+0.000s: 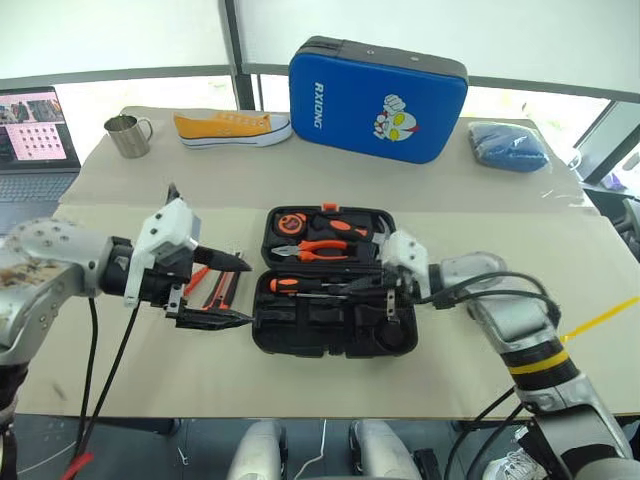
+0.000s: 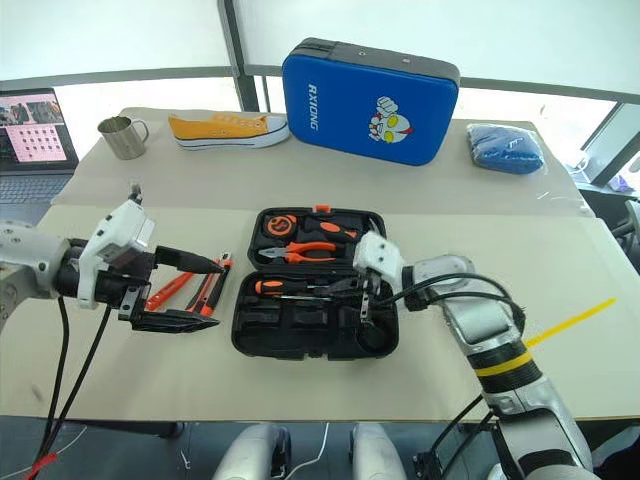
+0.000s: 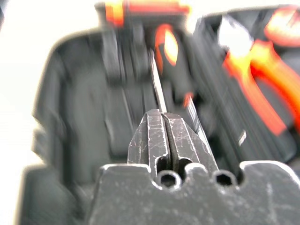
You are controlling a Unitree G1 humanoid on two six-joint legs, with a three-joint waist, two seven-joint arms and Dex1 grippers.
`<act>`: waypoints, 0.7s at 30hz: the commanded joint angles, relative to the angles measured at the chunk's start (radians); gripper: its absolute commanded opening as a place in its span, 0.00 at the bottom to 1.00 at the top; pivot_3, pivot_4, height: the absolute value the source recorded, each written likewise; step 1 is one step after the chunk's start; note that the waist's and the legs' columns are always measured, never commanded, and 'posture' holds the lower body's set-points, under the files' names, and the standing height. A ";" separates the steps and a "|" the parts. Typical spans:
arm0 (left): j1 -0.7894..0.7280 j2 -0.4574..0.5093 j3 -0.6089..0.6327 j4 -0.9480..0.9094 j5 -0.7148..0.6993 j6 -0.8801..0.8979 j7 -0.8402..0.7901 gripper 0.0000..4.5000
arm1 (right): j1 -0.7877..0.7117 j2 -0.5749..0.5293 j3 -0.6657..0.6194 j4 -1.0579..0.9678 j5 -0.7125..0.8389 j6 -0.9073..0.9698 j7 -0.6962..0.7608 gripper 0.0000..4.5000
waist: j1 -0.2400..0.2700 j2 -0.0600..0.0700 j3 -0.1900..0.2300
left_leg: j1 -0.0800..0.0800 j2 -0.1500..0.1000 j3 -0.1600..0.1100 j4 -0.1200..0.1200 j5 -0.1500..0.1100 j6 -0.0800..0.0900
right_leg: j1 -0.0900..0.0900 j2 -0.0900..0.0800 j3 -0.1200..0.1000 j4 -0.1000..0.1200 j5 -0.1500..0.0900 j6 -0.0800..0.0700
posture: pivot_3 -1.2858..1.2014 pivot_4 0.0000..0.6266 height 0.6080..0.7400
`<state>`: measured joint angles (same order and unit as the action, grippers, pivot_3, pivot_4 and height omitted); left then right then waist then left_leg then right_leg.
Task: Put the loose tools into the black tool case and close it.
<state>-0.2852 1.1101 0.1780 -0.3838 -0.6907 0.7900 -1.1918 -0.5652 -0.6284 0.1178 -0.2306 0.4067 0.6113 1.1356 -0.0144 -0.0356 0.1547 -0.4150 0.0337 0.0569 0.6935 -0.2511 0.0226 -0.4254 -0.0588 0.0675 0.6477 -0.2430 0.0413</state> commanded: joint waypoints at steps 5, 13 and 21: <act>0.481 -0.121 0.570 0.025 0.144 0.038 0.165 1.00 | -0.024 -0.124 -0.182 -0.236 0.302 0.184 0.044 0.60 | -0.011 0.000 0.000 | 0.003 0.002 0.000 -0.003 0.000 0.000 | 0.000 -0.001 0.000 -0.001 0.000 -0.001 | 0.52 0.24 0.99; 0.673 -0.142 0.650 0.062 0.248 -0.130 0.150 1.00 | 0.007 -0.154 -0.174 -0.267 0.341 0.165 0.025 0.98 | 0.020 -0.001 0.000 | 0.009 0.001 0.001 -0.007 0.001 -0.002 | 0.002 -0.006 -0.003 -0.003 -0.001 -0.003 | 0.52 0.24 0.99; 0.120 0.012 0.100 0.297 0.377 -0.087 0.197 1.00 | 0.053 -0.151 -0.184 -0.323 0.327 0.142 -0.048 0.98 | 0.026 -0.004 -0.001 | 0.006 -0.001 0.004 -0.007 0.001 -0.002 | 0.003 -0.014 -0.010 -0.004 0.001 -0.001 | 0.52 0.24 0.99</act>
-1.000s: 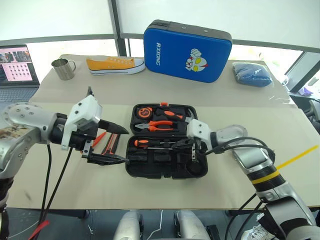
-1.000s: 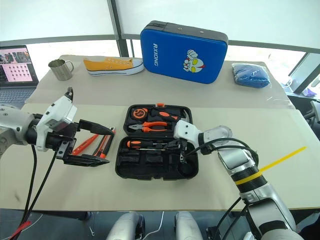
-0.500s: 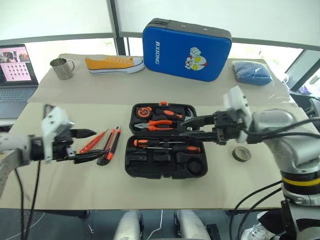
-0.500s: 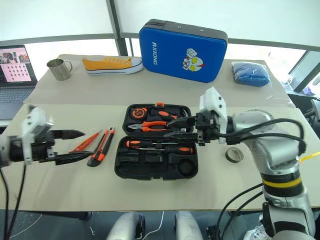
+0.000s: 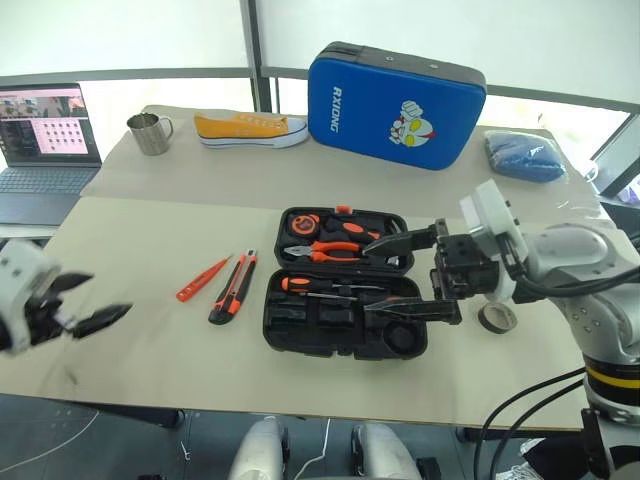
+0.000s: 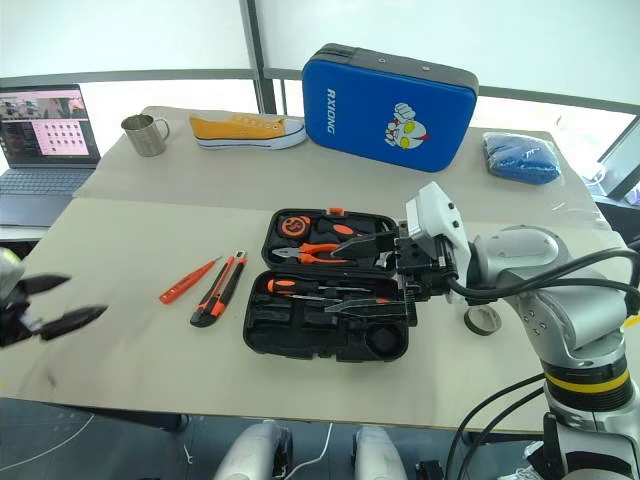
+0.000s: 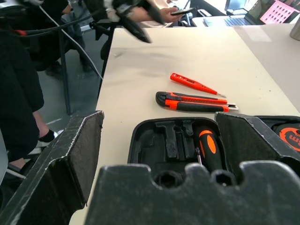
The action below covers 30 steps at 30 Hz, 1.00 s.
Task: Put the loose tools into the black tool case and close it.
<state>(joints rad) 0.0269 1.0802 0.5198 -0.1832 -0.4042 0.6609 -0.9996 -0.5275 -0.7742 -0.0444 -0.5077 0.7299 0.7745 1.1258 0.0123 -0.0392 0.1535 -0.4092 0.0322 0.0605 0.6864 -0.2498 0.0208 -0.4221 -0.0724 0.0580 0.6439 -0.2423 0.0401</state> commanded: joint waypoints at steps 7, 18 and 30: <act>-0.627 0.055 -0.701 0.323 0.230 0.184 -0.179 1.00 | 0.098 -0.019 -0.050 -0.133 0.042 -0.006 -0.109 0.98 | -0.024 -0.001 0.000 | -0.007 0.001 0.003 -0.001 0.000 0.000 | -0.004 0.008 0.000 0.000 0.000 0.000 | 0.52 0.24 0.99; -0.785 -0.060 -0.900 0.543 0.404 0.087 -0.234 1.00 | 0.170 -0.034 -0.085 -0.199 0.103 0.005 -0.224 0.98 | -0.019 -0.001 0.000 | -0.006 0.002 0.003 0.000 0.000 0.000 | -0.004 0.011 0.001 0.000 -0.001 -0.002 | 0.52 0.24 0.99; -0.823 -0.135 -0.808 0.740 0.441 0.003 -0.183 0.09 | 0.190 -0.068 -0.074 -0.197 0.104 -0.019 -0.215 1.00 | -0.003 0.000 0.000 | -0.006 0.002 0.001 0.004 0.000 0.000 | -0.002 0.011 0.001 0.003 -0.001 -0.002 | 0.52 0.24 0.99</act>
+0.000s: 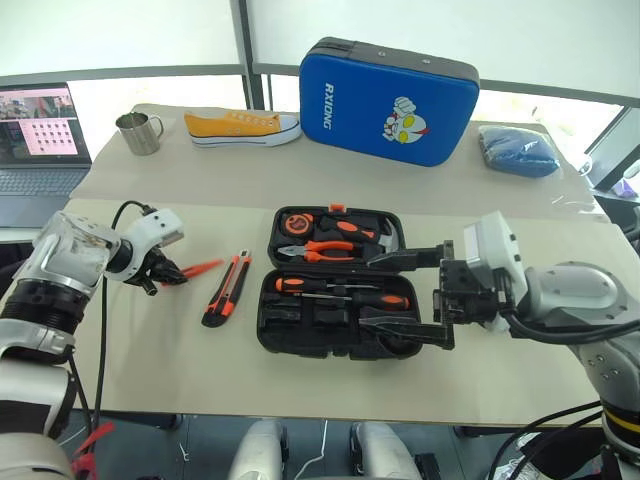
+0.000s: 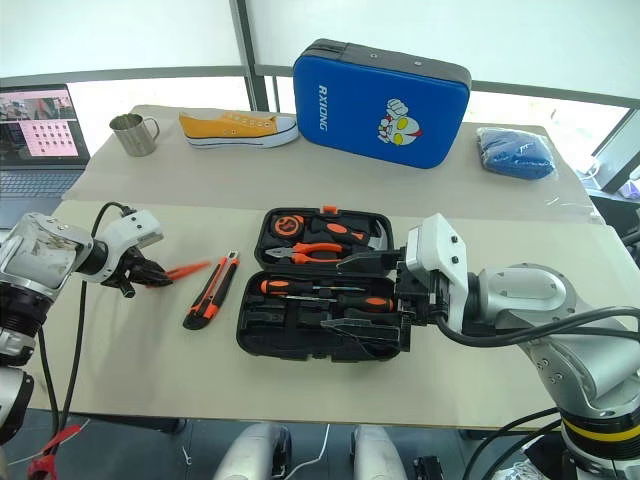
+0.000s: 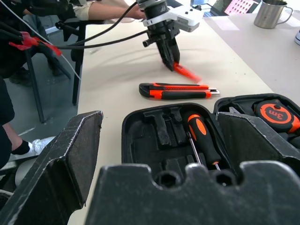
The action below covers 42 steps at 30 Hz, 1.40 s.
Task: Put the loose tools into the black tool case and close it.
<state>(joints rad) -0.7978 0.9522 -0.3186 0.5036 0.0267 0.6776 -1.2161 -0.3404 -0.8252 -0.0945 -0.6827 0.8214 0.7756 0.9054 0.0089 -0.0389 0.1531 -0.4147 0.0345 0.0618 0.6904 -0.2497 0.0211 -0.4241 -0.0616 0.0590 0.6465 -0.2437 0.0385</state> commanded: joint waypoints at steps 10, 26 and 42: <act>-0.065 -0.005 0.154 -0.194 -0.107 -0.168 -0.072 0.09 | 0.112 -0.086 -0.090 -0.035 0.059 0.015 0.007 1.00 | 0.008 -0.002 0.001 | -0.007 0.001 -0.003 0.005 0.000 0.000 | -0.002 0.000 -0.003 0.000 0.001 0.001 | 0.52 0.24 0.99; -0.043 -0.125 -0.215 -0.650 -0.026 -0.118 -0.248 0.09 | 0.313 -0.107 -0.185 -0.145 0.043 -0.004 -0.090 1.00 | -0.006 -0.002 0.001 | -0.007 0.000 -0.005 0.006 0.000 0.000 | 0.000 0.002 0.000 -0.001 0.002 0.003 | 0.52 0.24 0.99; -0.086 -0.208 -0.301 -0.569 0.069 0.012 -0.233 0.09 | 0.335 -0.076 -0.188 -0.178 0.060 -0.014 -0.172 1.00 | 0.002 -0.002 0.001 | -0.006 -0.001 -0.007 0.007 0.000 0.000 | 0.001 0.002 0.000 -0.001 0.001 0.003 | 0.52 0.24 0.99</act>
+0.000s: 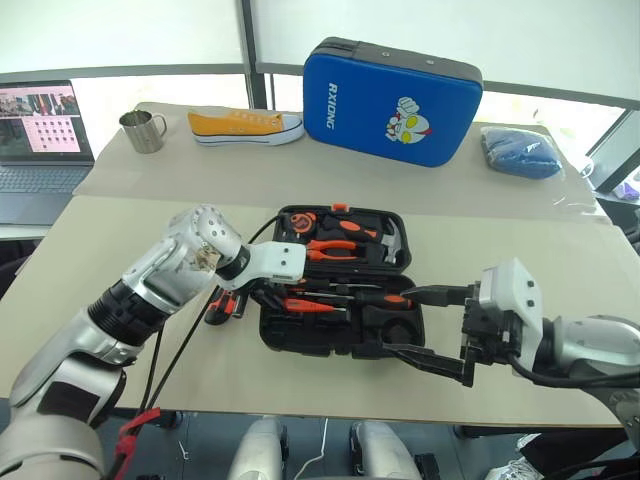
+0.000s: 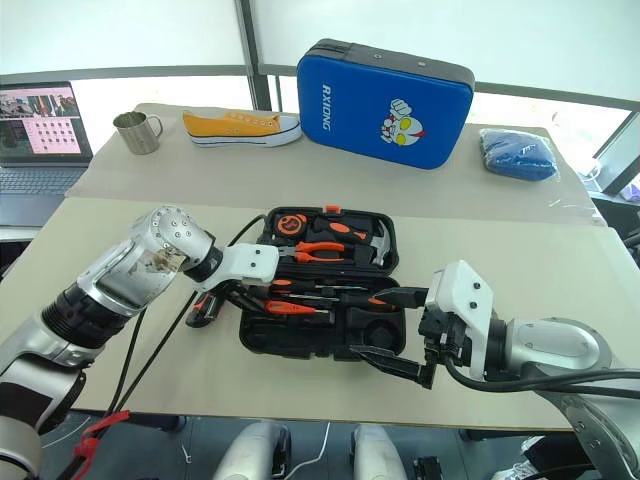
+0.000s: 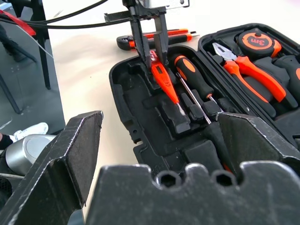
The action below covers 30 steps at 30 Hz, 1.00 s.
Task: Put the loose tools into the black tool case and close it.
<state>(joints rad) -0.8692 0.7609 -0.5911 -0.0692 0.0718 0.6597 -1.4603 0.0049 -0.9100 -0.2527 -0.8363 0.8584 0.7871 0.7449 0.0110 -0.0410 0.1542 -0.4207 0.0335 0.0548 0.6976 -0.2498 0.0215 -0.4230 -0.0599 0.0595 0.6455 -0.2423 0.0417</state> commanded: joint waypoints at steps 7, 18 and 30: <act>-0.027 -0.035 -0.044 -0.008 0.035 0.075 0.008 0.09 | -0.021 0.014 -0.027 -0.010 0.031 -0.031 -0.015 1.00 | 0.003 0.000 0.000 | 0.000 -0.001 -0.001 0.001 0.000 0.000 | 0.001 0.000 0.000 0.000 0.000 0.000 | 0.52 0.24 0.99; -0.047 -0.057 -0.025 -0.034 0.000 0.120 -0.010 0.64 | -0.041 0.035 0.006 0.008 0.022 -0.038 -0.032 1.00 | 0.002 0.001 -0.001 | 0.000 -0.001 -0.002 0.001 0.000 0.000 | 0.001 0.000 0.000 0.000 0.000 0.000 | 0.52 0.24 0.99; -0.043 -0.052 0.155 -0.016 -0.137 0.088 0.021 0.82 | -0.044 0.038 0.001 0.017 0.031 -0.034 -0.040 1.00 | -0.002 0.001 -0.001 | -0.001 0.000 -0.004 0.001 0.000 0.000 | 0.000 0.000 0.000 0.001 0.000 0.000 | 0.52 0.24 0.99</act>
<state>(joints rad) -0.9036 0.7182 -0.5080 -0.0897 -0.0215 0.7792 -1.4543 -0.0262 -0.8760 -0.2353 -0.8109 0.8767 0.7734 0.7121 0.0095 -0.0401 0.1534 -0.4215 0.0332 0.0512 0.6986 -0.2498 0.0216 -0.4233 -0.0597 0.0598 0.6460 -0.2424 0.0421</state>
